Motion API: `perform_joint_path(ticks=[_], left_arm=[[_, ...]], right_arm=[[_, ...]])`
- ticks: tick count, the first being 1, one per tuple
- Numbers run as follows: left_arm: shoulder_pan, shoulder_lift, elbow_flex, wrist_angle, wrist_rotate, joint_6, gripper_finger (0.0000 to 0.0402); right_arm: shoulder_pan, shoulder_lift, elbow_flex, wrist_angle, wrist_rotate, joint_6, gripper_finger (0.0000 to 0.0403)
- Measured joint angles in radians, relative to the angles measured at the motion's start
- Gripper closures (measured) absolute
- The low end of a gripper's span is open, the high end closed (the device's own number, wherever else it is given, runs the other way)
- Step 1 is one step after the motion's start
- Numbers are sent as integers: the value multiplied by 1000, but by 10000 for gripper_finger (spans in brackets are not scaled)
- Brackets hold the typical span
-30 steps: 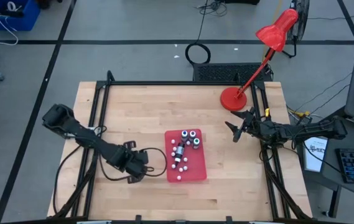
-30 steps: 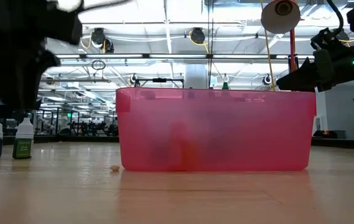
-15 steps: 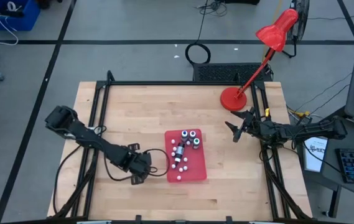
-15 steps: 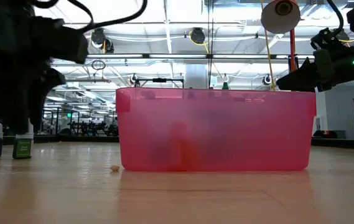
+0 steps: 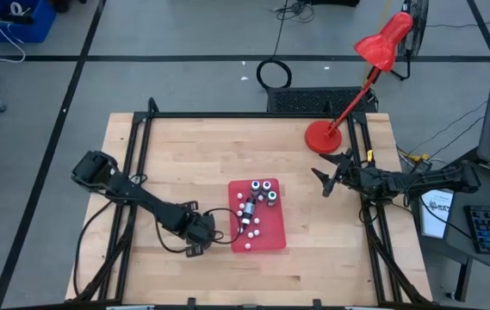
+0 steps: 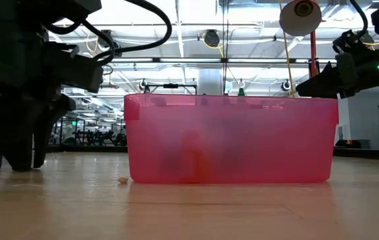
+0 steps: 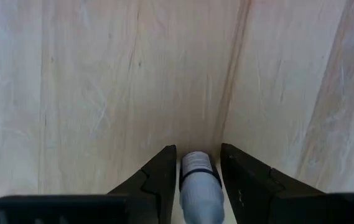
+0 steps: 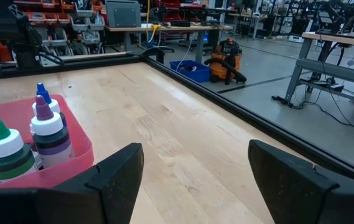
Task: Pick & Place food coloring
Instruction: Put the small green food coloring bottle into the red bin
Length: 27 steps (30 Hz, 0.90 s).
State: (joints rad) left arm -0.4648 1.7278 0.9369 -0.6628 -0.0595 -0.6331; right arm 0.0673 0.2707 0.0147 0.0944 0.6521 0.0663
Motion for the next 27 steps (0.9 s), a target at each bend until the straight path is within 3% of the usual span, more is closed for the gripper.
perform_joint_path(ticks=[13, 27], left_arm=[[-2, -4, -1, -25, 64, -30, 270], [-2, -4, -2, -18, 43, -26, 273]], right_arm=[[0, 0, 0, 0, 0, 0, 124], [0, 0, 0, 0, 0, 0, 124]])
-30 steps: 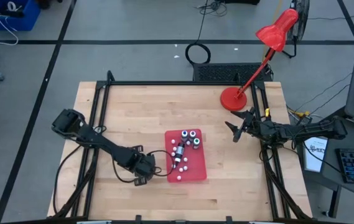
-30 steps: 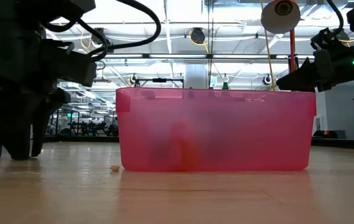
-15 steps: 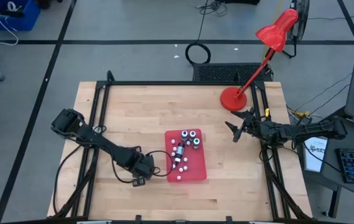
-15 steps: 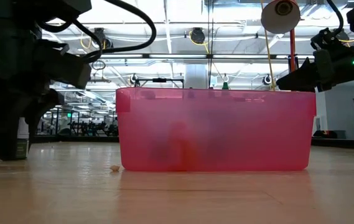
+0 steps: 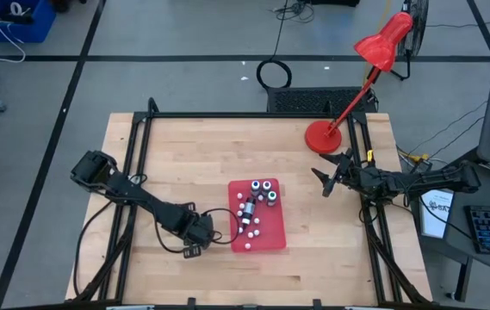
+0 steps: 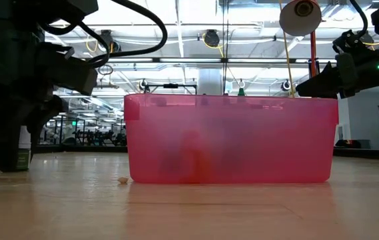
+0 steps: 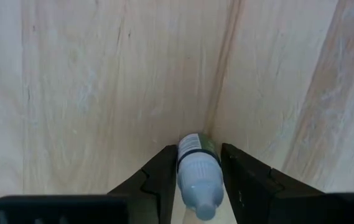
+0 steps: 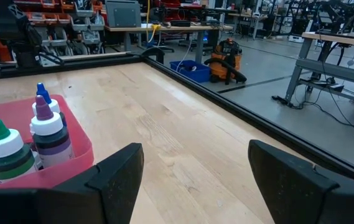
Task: Pick & Place food coloring
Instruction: Put the small green food coloring bottle into the red bin
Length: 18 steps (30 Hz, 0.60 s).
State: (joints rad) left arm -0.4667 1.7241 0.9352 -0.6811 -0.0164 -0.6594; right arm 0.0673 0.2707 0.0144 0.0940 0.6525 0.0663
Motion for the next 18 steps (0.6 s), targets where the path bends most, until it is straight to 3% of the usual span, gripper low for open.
perform_joint_path(ticks=[6, 13, 18], left_arm=[[0, 0, -1, 32, -19, 0, 332], [-1, 5, 18, 34, -36, -39, 334], [-1, 6, 143, -20, -105, -17, 334]], right_arm=[[0, 0, 0, 0, 0, 0, 124], [0, 0, 0, 0, 0, 0, 124], [0, 0, 0, 0, 0, 0, 124]])
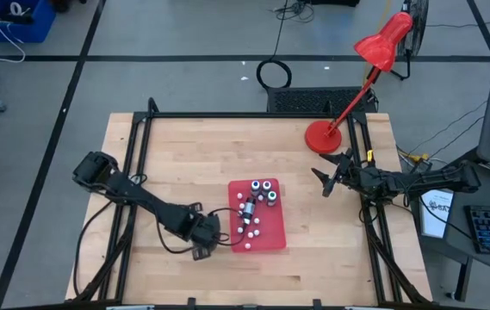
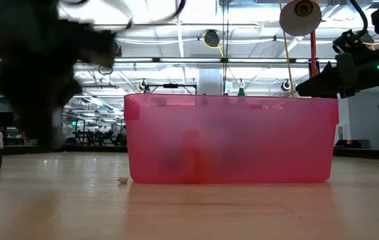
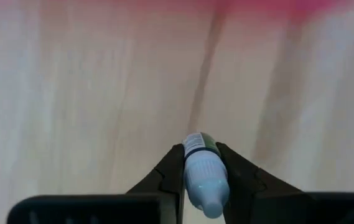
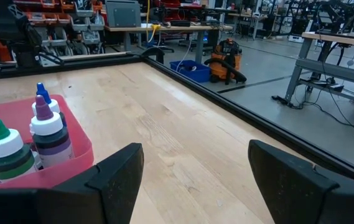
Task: Pick & Place food coloring
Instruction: Put the small green food coloring bottle into the red bin
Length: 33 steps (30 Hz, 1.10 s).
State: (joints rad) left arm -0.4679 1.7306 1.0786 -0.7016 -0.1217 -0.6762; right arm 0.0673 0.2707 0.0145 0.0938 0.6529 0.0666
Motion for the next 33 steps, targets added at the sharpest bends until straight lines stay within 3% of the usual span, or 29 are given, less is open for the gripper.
perform_joint_path(ticks=[4, 8, 14, 19, 25, 33], left_arm=[[7, 10, 183, -108, -66, 42, 334], [24, 82, 409, -190, -129, 216, 334], [95, 294, 768, -307, -141, 457, 334], [157, 473, 980, -316, -86, 599, 334], [190, 640, 1105, -316, -21, 648, 335], [162, 721, 1111, -320, 18, 616, 335]], right_arm=[[0, 0, 0, 0, 0, 0, 124], [0, 0, 0, 0, 0, 0, 124], [0, 0, 0, 0, 0, 0, 124], [0, 0, 0, 0, 0, 0, 124], [0, 0, 0, 0, 0, 0, 124], [0, 0, 0, 0, 0, -3, 124]])
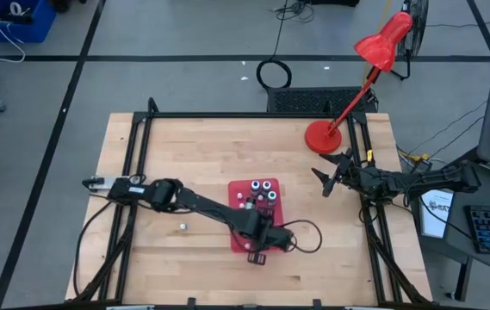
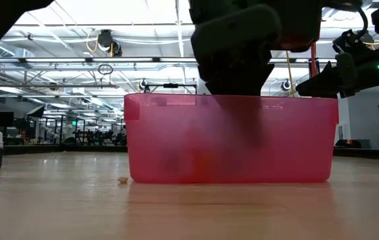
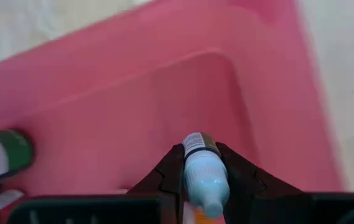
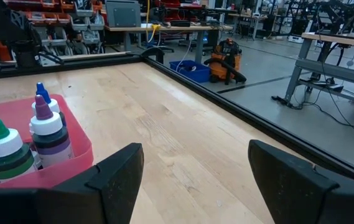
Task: Pick & Place food coloring
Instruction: Put the small green food coloring bottle into the red bin
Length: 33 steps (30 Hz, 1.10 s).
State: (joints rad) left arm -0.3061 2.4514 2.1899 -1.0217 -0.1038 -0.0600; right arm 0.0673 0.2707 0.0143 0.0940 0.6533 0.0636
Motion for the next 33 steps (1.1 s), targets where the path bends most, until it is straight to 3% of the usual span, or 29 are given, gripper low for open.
perform_joint_path(ticks=[25, 33], left_arm=[[-1, -4, -83, 55, 182, -88, 335], [-1, -3, -84, 58, 183, -101, 249]], right_arm=[[0, 0, 0, 0, 0, -1, 124], [0, 0, 0, 0, 0, -1, 124]])
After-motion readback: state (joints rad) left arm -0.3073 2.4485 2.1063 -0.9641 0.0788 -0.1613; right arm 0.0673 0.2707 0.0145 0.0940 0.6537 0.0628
